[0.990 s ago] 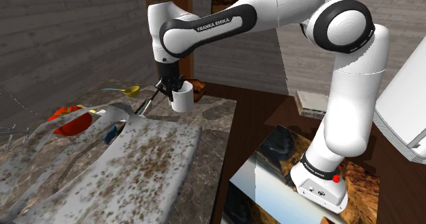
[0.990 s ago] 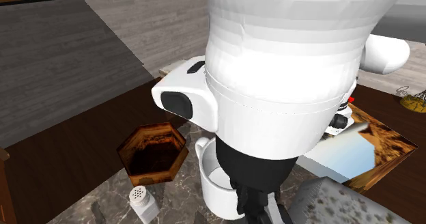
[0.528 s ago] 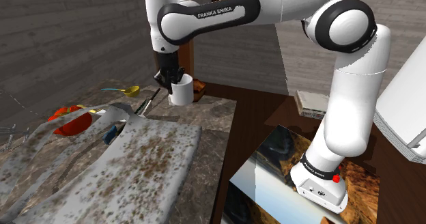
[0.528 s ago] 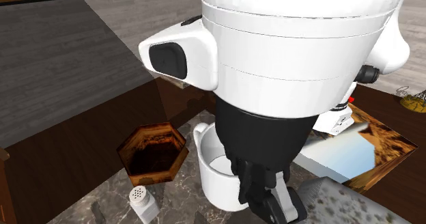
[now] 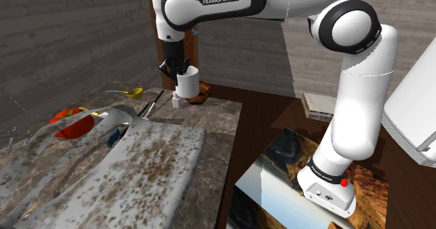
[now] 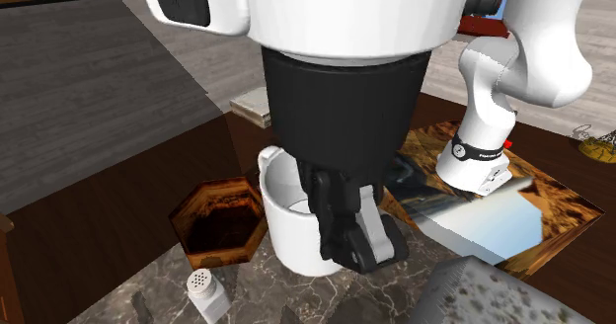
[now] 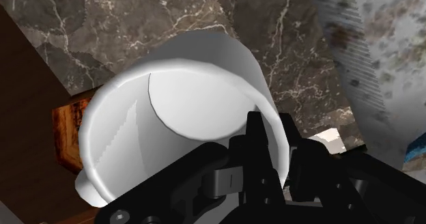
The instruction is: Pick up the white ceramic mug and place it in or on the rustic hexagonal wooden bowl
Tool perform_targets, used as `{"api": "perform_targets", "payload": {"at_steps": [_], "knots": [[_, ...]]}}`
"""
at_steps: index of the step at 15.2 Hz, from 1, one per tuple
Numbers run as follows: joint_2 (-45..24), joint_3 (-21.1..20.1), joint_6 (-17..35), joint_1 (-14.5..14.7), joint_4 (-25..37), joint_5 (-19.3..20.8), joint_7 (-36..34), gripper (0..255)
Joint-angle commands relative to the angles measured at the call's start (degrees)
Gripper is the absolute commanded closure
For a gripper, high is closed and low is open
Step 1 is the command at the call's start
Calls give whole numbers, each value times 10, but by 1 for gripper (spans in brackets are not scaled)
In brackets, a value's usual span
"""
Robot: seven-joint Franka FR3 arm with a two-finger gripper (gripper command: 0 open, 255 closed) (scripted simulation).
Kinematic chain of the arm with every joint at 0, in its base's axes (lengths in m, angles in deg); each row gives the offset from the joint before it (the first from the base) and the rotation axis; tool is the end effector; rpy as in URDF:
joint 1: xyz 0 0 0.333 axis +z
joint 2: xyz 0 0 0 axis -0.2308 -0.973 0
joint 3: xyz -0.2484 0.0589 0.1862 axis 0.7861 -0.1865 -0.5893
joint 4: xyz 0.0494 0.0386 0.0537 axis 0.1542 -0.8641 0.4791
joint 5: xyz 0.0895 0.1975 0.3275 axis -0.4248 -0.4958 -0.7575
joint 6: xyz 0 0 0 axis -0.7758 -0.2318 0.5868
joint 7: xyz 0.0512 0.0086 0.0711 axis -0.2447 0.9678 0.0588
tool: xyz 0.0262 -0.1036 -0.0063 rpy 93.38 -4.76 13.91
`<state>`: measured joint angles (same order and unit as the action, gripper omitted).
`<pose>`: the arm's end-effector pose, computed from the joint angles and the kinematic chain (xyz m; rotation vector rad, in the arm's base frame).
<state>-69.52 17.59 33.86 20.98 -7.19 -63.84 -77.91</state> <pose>0.5861 0.2559 0.5206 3.1332 -0.0557 -0.0294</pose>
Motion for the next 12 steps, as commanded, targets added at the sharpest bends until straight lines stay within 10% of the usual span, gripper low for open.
{"api": "perform_targets", "payload": {"at_steps": [1,12], "knots": [[-12,8,-10,-12,22,2,22,255],[-142,48,-98,-68,242,21,136,255]]}}
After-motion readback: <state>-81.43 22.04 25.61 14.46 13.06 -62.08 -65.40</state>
